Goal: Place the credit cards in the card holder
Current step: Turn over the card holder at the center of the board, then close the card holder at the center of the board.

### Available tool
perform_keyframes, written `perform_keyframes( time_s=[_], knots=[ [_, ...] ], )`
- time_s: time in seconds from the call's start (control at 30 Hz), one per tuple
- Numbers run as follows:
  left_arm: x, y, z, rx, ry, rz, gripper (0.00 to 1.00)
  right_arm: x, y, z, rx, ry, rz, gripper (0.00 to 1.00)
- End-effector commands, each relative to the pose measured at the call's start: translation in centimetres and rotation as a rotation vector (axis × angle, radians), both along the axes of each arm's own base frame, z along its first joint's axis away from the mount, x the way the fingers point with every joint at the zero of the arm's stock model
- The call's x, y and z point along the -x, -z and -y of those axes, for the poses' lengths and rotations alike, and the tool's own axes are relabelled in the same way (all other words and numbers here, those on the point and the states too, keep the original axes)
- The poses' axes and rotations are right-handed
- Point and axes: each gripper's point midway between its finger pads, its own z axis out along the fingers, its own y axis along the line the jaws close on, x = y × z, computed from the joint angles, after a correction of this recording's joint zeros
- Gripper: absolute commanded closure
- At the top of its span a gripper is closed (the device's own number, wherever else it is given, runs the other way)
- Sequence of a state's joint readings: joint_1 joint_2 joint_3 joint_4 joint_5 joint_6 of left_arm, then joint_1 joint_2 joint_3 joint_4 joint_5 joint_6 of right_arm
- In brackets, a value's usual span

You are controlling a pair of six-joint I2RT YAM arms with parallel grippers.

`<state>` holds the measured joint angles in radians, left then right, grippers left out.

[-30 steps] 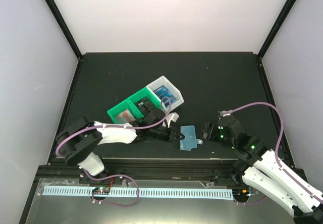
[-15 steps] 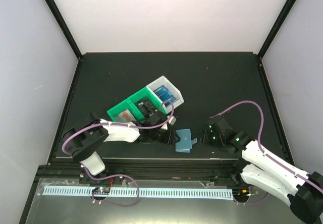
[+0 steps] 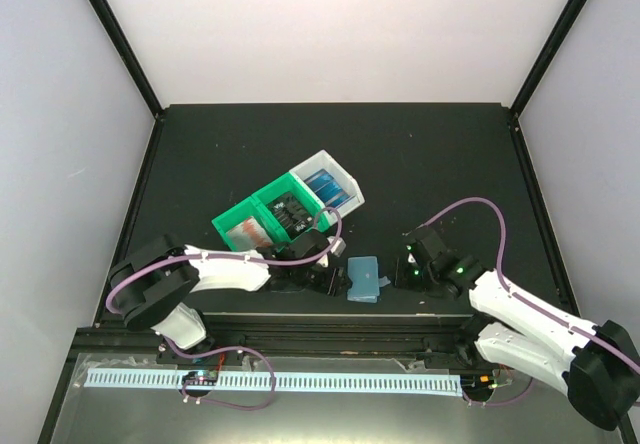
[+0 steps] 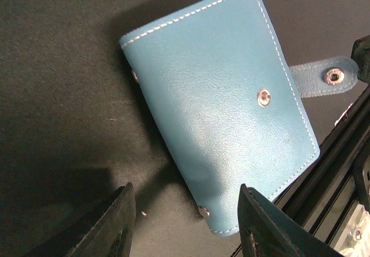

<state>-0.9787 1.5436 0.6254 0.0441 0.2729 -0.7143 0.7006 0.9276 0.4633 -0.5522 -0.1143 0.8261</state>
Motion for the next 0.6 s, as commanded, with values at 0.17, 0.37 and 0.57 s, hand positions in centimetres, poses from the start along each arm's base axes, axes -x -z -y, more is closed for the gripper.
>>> perform_keyframes(
  time_s=[0.17, 0.37, 0.57],
  knots=[
    [0.4, 0.1, 0.7, -0.012, -0.001, -0.001, 0.50, 0.0, 0.1, -0.4, -0.005, -0.021, 0.008, 0.88],
    [0.3, -0.1, 0.8, -0.011, -0.006, 0.002, 0.50, 0.0, 0.6, -0.9, -0.013, -0.045, -0.008, 0.87],
    [0.3, 0.1, 0.7, -0.017, -0.008, 0.000, 0.51, 0.1, 0.4, -1.4, -0.036, -0.061, -0.004, 0.99]
  ],
)
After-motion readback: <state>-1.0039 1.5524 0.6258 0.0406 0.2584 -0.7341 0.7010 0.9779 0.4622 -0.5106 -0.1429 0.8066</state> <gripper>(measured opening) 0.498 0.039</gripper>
